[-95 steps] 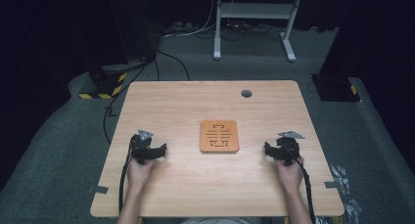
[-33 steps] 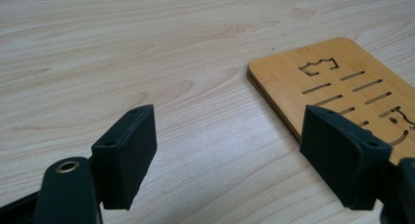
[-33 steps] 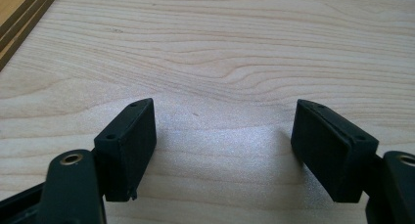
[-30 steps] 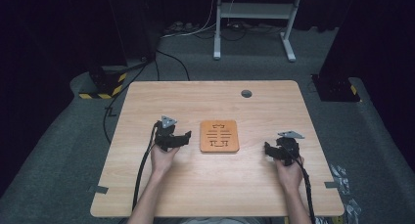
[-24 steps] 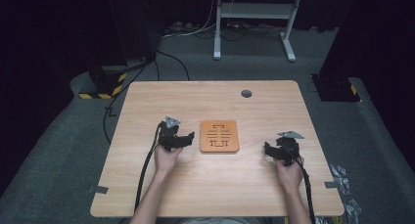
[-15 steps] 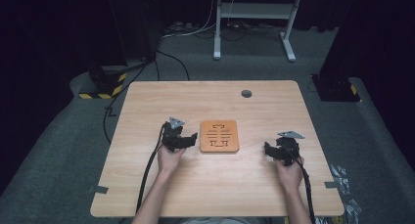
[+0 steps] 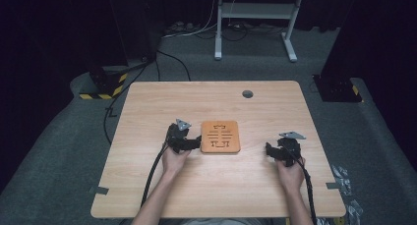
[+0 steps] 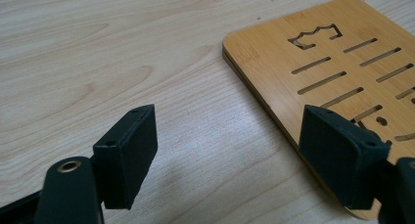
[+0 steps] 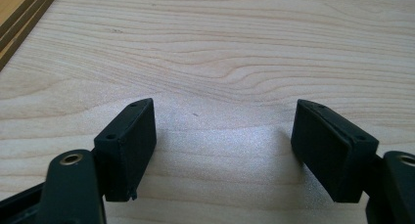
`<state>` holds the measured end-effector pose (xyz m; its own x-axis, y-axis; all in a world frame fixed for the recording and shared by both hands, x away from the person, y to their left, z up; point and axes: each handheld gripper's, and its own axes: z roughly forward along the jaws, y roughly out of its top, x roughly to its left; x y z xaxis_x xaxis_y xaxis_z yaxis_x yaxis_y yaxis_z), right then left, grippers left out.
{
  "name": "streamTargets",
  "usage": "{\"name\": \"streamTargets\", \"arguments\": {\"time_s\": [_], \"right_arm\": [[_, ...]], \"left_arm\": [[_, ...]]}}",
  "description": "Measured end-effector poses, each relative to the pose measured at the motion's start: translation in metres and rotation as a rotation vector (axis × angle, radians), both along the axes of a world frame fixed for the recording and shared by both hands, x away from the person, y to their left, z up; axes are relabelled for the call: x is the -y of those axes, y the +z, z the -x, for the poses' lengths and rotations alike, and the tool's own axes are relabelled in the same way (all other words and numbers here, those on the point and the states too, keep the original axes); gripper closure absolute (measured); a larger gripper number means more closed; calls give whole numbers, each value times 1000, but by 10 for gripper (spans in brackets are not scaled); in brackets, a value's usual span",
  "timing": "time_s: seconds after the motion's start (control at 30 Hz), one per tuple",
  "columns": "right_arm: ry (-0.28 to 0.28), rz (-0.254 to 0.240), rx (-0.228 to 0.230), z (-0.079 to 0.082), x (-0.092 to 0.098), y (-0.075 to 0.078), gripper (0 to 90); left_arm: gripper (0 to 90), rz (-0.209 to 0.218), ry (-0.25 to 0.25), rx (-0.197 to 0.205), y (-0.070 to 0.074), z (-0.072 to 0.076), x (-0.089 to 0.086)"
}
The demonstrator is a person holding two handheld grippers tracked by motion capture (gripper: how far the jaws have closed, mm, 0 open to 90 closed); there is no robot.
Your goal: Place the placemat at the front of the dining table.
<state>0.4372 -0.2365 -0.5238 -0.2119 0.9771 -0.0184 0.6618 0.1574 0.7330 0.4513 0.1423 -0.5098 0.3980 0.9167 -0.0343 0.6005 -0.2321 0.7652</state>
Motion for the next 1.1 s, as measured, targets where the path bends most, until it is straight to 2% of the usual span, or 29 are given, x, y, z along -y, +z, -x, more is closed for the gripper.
{"name": "streamTargets", "arguments": {"time_s": [0.17, 0.33, 1.1], "right_arm": [[0, 0, 0, 0, 0, 0, 248], [0, 0, 0, 0, 0, 0, 248], [1, 0, -1, 0, 0, 0, 248]], "left_arm": [[220, -5, 4, -6, 0, -2, 2], [218, -30, -10, -7, 0, -5, 6], [209, -42, 1, -15, -2, -7, 8]]}}
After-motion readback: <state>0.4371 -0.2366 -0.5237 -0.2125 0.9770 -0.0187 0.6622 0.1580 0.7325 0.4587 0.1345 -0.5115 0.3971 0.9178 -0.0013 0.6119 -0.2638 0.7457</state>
